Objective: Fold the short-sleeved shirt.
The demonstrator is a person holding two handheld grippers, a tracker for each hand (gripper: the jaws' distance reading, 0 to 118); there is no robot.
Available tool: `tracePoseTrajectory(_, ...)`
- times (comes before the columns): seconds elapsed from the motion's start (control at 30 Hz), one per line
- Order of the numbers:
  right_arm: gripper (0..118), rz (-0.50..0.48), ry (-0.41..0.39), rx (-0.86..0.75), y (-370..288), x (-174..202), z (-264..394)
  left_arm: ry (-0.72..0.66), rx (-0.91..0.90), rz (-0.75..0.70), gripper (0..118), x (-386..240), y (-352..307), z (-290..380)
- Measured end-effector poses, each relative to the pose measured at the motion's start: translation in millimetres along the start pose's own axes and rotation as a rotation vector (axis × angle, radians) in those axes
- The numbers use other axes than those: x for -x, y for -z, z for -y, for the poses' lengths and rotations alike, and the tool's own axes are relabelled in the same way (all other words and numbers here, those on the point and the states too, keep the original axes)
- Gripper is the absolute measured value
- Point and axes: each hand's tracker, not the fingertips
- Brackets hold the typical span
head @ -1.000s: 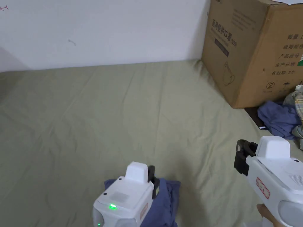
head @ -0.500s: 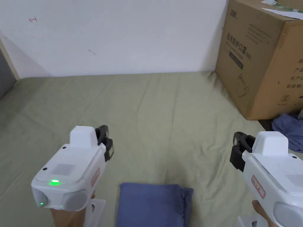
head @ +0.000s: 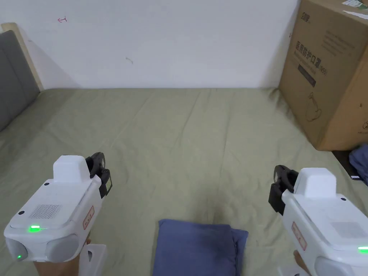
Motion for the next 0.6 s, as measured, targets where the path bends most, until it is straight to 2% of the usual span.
tracePoseTrajectory(0.33,0,-0.084,-0.054,0.216,67.2,65.6,103.1,-0.011,0.03,-0.004,0,18.1,-7.2,8.9)
tracePoseTrajectory(0.4,0,-0.093,-0.042,0.279,78.9,73.9,125.3,-0.024,0.053,0.009,0,22.6,-6.5,13.7)
tracePoseTrajectory(0.6,0,-0.061,-0.092,0.416,97.7,87.1,181.9,-0.059,0.157,0.069,0,28.3,0.1,34.9)
